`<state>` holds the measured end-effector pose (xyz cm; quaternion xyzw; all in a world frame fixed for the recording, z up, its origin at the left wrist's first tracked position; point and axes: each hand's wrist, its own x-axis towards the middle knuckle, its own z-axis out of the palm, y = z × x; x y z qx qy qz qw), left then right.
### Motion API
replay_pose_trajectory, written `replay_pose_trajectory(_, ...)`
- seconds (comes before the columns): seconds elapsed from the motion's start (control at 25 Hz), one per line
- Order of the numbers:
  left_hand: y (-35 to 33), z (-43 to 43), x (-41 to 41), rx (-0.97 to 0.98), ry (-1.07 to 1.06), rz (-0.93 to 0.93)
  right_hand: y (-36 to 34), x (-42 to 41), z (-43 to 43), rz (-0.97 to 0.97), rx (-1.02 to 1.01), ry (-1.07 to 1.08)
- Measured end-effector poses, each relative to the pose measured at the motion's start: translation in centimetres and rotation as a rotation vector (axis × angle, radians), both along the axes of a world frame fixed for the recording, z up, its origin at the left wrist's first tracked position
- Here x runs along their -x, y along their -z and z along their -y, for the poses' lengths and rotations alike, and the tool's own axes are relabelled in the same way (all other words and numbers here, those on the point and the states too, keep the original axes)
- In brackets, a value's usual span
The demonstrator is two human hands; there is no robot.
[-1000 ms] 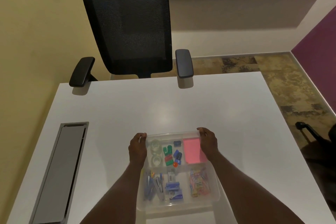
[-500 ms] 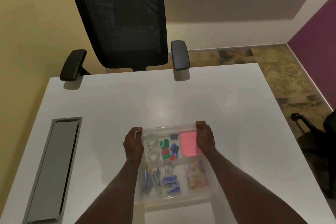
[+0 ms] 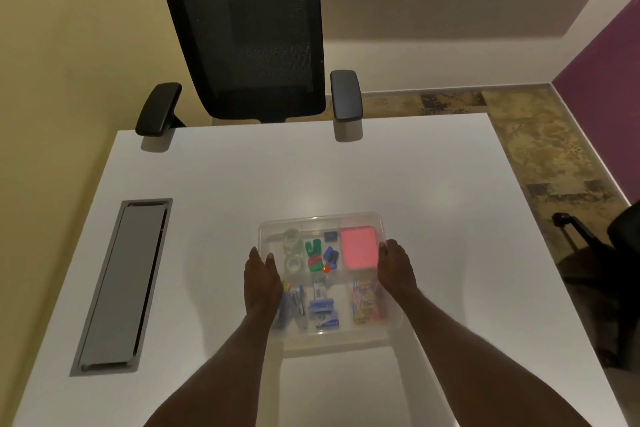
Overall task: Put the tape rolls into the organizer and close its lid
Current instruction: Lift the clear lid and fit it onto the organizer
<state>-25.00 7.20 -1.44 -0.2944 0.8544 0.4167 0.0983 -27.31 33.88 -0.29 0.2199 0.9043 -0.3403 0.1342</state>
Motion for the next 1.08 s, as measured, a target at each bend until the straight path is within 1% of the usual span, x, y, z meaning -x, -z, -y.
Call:
replay_pose_trajectory(0.12, 0.0, -0.1, -3.5, 0.055, -0.026, -0.031, 0.1, -4.1, -0.3, -0.006, -0.044, -0.037)
replay_pose_trajectory(0.24, -0.3, -0.2, -6.2, 0.070, -0.028, -0.019, 0.1, -6.9, -0.1, 0.016, -0.031, 0.029)
replay_pose_trajectory(0.4, -0.3, -0.5, -8.7, 0.089, -0.015, -0.067, 0.4, -9.4, 0.4, -0.018, 0.011, 0.099)
replay_pose_trajectory(0.52, 0.2, -0.6, -9.1, 0.084, -0.009, -0.098, 0.9, -10.0, 0.5, -0.031, 0.054, 0.137)
replay_pose_trajectory(0.64, 1.0, -0.9, -9.1, 0.024, -0.115, -0.093, 1.7, -10.2, 0.9, -0.068, 0.064, 0.163)
replay_pose_trajectory(0.72, 1.7, -1.1, -9.3, 0.024, -0.143, -0.104, 2.2, -10.4, 1.1, -0.116, 0.041, 0.173)
replay_pose_trajectory(0.96, 2.3, -1.1, -9.7, 0.095, -0.105, -0.201, 3.5, -10.8, 1.1, -0.244, -0.001, 0.171)
replay_pose_trajectory(1.08, 2.5, -1.0, -9.9, 0.105, -0.099, -0.220, 4.0, -10.8, 1.2, -0.284, 0.015, 0.170)
